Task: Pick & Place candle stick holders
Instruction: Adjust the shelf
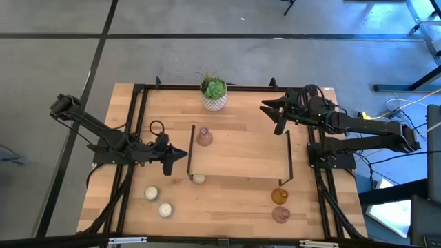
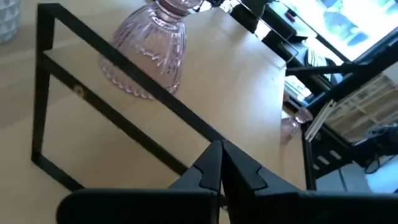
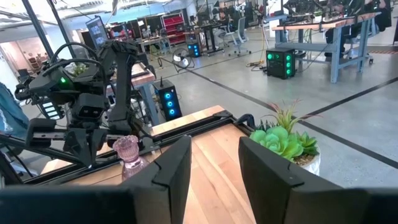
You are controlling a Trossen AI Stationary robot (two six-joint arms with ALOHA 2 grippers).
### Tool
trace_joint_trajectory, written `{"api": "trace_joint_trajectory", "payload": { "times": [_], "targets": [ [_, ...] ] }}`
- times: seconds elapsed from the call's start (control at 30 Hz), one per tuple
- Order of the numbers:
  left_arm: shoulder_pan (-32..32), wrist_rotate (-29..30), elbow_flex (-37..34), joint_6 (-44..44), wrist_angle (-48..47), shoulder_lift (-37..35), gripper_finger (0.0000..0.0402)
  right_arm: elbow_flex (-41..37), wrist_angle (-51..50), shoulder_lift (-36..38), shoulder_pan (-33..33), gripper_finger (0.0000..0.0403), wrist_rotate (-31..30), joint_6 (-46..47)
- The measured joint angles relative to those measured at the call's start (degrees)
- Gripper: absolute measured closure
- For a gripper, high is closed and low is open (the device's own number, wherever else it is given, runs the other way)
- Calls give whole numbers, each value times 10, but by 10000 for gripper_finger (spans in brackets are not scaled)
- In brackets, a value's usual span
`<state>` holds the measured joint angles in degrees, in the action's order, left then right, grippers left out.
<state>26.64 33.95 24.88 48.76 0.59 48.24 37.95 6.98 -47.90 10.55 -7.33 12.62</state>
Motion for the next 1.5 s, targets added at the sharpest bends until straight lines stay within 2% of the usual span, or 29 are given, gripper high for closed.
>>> {"api": "trace_joint_trajectory", "payload": {
  "times": [0.27,0.4,0.5,0.57,0.67,0.77,0.87,1.0,1.13,1.37,1.5],
  "targets": [
    [-16,-32,0,75,-2,-37,400,0,-4,0,0,265,1,20],
    [-18,-50,0,42,28,-57,400,0,-19,0,0,265,17,49],
    [-14,-40,0,-28,66,-63,400,4,-50,0,0,265,34,61],
    [-5,-21,0,-93,91,-63,400,30,-119,0,-1,266,30,61],
    [9,11,0,-203,138,-63,400,83,-255,-6,-2,278,-41,62],
    [18,37,0,-294,197,-64,400,132,-398,-15,-8,303,-125,111],
    [19,43,0,-355,263,-66,400,183,-521,-24,-12,334,-152,181],
    [11,41,0,-437,358,-73,400,208,-627,-39,-25,375,-151,266],
    [0,41,0,-510,432,-72,400,209,-735,-54,-39,398,-117,354],
    [-9,28,0,-541,442,-72,400,213,-926,-73,-75,400,-79,487],
    [-8,13,0,-541,441,-72,400,216,-952,-73,-112,401,-62,556]
  ]
}}
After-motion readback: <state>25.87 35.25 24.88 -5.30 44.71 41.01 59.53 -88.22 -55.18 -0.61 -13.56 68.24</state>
